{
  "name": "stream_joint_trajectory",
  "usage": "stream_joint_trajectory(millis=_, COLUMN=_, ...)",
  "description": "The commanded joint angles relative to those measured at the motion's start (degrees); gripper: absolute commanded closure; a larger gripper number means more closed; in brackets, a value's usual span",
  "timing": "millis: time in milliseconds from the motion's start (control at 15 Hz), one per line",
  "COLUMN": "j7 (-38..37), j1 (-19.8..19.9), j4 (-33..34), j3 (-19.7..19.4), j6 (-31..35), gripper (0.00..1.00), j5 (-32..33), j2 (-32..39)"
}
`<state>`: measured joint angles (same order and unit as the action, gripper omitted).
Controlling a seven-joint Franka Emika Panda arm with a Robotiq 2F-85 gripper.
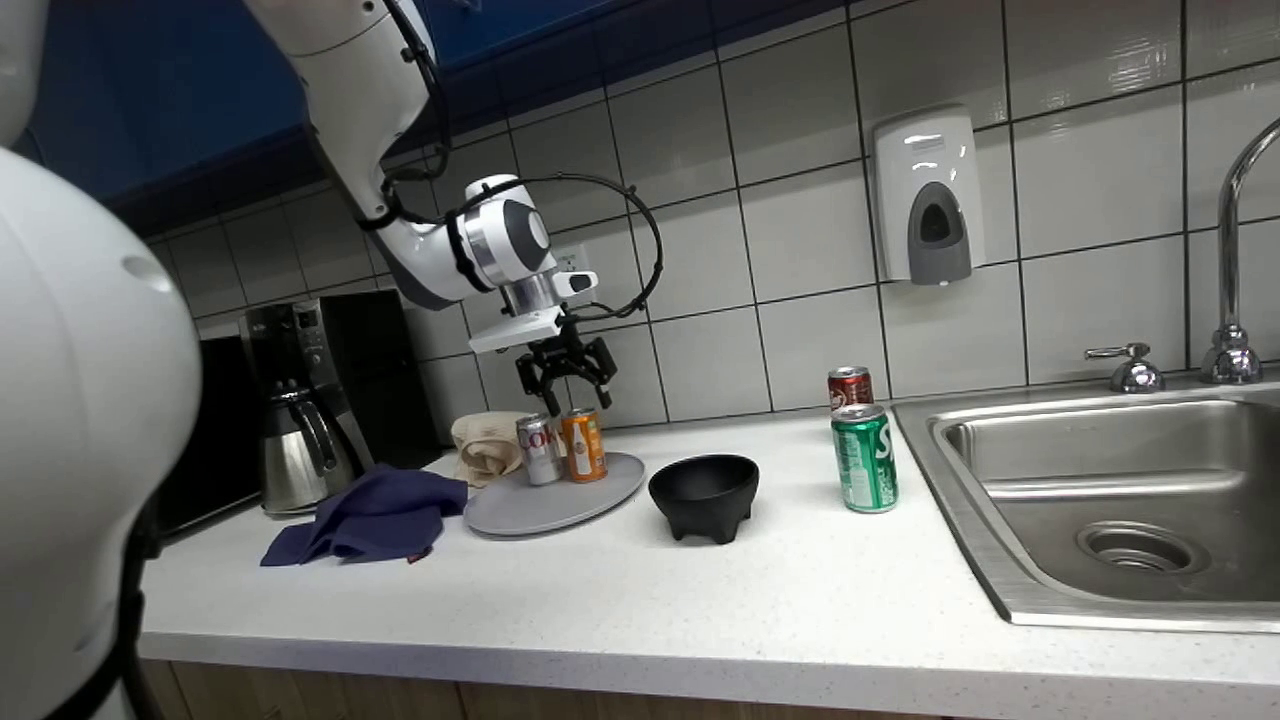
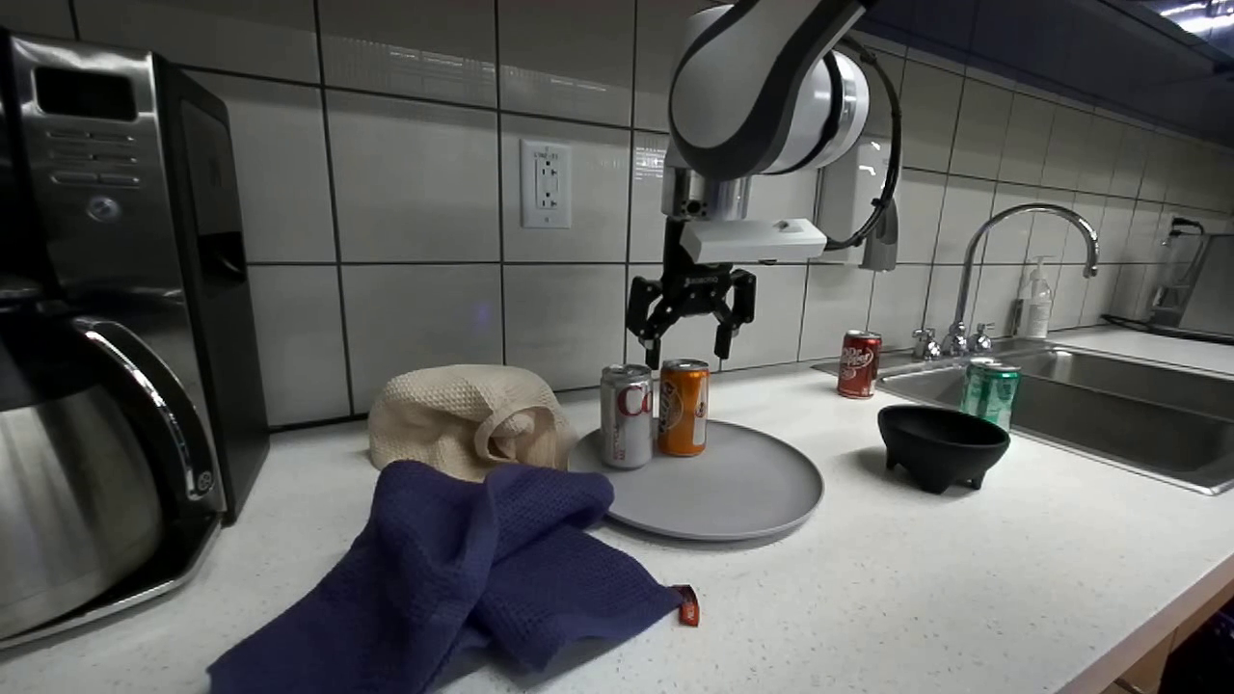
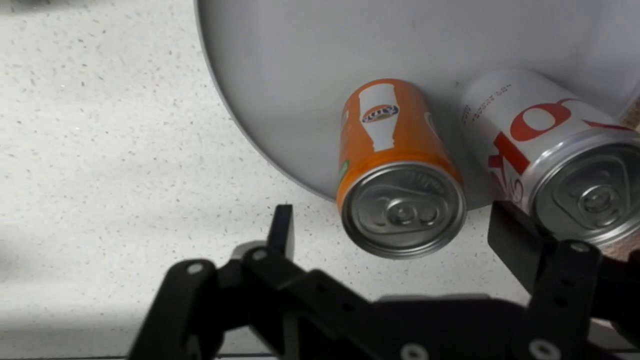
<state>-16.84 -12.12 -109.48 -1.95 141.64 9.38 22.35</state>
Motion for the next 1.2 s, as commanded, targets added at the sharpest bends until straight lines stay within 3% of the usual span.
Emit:
stream_joint_trajectory(millis=0, j7=-2.8, j1=0.3, j4=-1.7, j3=-0.9, j6=1.4, gripper=0.00, j5=1.7, j2=-2.8)
stream_joint_trajectory(millis=533, j7=-6.9, j1=0.9, j4=-1.6, j3=-4.5, j6=3.1, gripper=0.00, j5=4.2, j2=-4.3)
stream_joint_trajectory(millis=1133, j7=-5.7, j1=5.0, j4=-0.6, j3=-6.8, j6=2.2, gripper=0.00, j5=3.7, j2=-3.6)
